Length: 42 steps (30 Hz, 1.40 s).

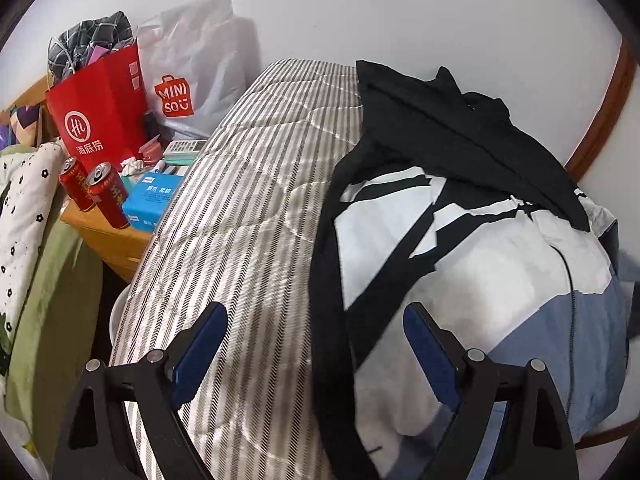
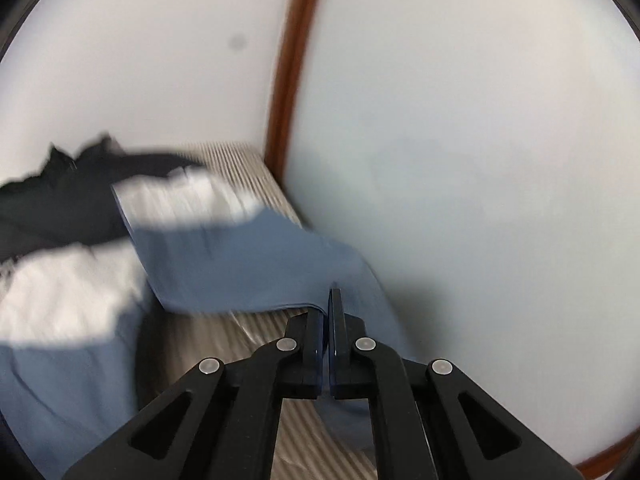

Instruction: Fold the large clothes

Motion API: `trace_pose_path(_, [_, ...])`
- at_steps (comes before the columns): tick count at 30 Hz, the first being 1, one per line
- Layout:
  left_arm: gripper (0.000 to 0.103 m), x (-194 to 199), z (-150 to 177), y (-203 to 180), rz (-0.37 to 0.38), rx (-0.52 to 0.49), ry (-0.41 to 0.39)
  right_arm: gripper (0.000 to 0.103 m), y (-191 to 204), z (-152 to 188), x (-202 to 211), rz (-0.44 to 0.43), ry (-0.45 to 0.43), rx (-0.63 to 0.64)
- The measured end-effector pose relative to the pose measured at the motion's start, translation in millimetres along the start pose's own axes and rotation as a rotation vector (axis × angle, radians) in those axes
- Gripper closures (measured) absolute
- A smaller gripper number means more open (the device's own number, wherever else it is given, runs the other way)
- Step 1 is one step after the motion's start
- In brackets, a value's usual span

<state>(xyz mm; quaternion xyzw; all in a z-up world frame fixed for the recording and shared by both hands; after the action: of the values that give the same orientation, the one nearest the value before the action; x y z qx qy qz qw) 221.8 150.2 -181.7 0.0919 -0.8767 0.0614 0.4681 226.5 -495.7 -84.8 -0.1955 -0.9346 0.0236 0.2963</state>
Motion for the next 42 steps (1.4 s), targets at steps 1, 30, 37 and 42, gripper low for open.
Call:
trace_pose_path(1, [0.015,-1.6,-0.1,0.8,0.002,-0.005,0.001,0.101,13.1,-14.4,5.3,-0.016,-0.025,0.007])
trace_pose_path(30, [0.014,24.5,-9.4,-8.7,-0.031,-0.103,-0.013,0.015,360.0,-44.5,24.0,-0.632,-0.042,0.299])
trace_pose_path(37, [0.014,44.0,-22.8,-80.4,0.046,-0.232,-0.096,0.015,266.9,-38.6,36.6,-0.55,-0.017,0.259])
trace_pose_path(42, [0.014,52.1,-33.4,-138.2,0.1,-0.318,-0.133,0.015,192.0,-25.1,33.4,-0.439,0.014,0.205])
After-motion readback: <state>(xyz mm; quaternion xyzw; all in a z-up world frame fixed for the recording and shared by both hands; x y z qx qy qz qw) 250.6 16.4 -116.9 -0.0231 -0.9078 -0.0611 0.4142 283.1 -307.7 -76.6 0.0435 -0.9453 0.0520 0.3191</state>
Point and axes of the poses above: each gripper's, at about its wrist camera, not at the fingertips, and x roughly against the way its jaws point, y to its left, z to its underside, the point moved 6 cm from there along -x, roughly the way its jaws point, and after that the axes turned 6 degrees about -z, right-handed, at the moved point
